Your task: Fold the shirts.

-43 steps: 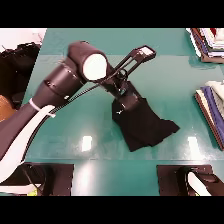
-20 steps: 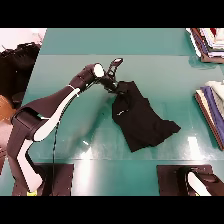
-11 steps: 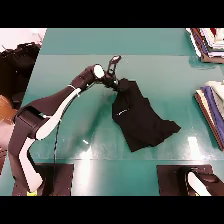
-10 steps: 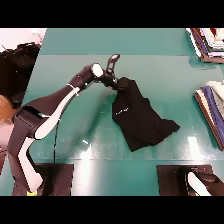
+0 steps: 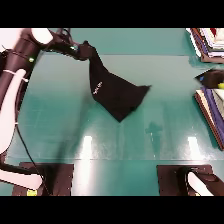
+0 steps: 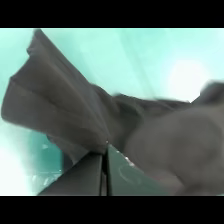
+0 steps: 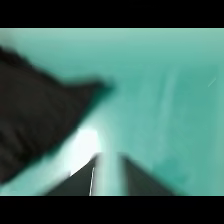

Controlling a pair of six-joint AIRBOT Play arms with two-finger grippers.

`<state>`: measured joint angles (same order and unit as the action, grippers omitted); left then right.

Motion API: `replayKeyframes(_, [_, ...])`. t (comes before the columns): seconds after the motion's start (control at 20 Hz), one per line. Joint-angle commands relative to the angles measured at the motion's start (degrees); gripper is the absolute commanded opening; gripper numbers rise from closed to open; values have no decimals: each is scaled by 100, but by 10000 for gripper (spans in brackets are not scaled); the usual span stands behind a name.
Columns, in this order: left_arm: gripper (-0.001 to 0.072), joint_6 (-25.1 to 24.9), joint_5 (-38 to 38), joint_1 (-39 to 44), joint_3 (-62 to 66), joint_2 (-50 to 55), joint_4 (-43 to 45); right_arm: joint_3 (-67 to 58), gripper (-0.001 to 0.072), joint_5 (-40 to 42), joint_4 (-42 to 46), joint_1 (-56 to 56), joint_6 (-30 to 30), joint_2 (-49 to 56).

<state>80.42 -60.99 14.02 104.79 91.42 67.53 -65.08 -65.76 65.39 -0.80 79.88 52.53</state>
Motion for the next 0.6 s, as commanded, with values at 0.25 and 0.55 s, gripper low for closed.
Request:
replayKeyframes(0.25, [28, -136, -763, -155, -22, -291, 151, 221, 478, 905, -1930, -278, -236, 2778])
replayKeyframes(0.55, [28, -138, -763, -155, -22, -291, 151, -1196, 449, 879, -1937, -1180, -229, 4693])
